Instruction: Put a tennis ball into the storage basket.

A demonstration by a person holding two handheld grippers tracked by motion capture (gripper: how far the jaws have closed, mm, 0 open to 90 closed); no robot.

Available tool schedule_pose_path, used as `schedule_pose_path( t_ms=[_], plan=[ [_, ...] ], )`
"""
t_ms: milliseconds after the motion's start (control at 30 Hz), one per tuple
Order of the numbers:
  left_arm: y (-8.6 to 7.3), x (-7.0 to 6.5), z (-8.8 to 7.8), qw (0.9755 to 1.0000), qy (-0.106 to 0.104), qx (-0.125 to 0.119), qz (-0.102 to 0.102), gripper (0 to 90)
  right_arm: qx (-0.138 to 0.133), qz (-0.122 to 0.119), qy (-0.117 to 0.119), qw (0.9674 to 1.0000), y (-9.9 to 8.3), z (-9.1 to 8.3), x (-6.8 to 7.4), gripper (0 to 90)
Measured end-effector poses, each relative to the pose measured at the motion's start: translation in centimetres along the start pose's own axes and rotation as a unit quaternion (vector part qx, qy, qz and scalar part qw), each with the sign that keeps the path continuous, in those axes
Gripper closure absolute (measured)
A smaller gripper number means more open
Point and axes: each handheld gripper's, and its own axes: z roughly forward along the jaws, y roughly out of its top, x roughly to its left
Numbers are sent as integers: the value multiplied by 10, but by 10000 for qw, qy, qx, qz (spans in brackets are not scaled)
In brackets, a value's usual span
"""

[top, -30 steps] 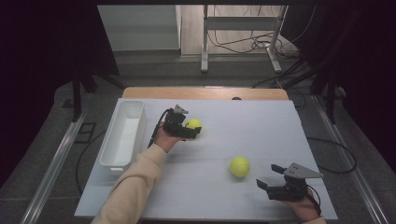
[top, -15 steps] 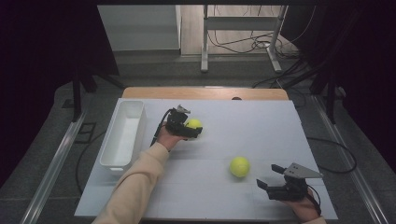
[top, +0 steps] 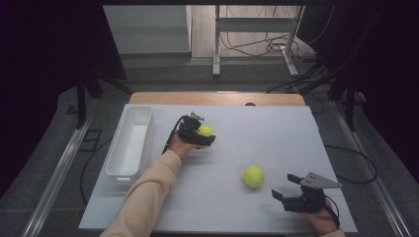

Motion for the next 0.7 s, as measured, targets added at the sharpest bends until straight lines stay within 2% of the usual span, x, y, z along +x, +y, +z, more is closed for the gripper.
schedule_pose_path(
  t_ms=[167,267,433,533,700],
  plan=[
    [0,2,1,10000,-4,22,-23,83,2,-5,1,10000,0,0,0,136],
    [0,1,1,10000,72,29,-8,140,3,-3,-2,10000,0,0,0,136],
    [0,2,1,10000,32,37,-24,180,4,-7,-7,10000,0,0,0,136],
    [0,1,1,10000,22,47,-42,253,8,-2,-11,10000,0,0,0,136],
    [0,0,0,9999,60,94,9,268,0,-9,-11,10000,0,0,0,136]
  ],
)
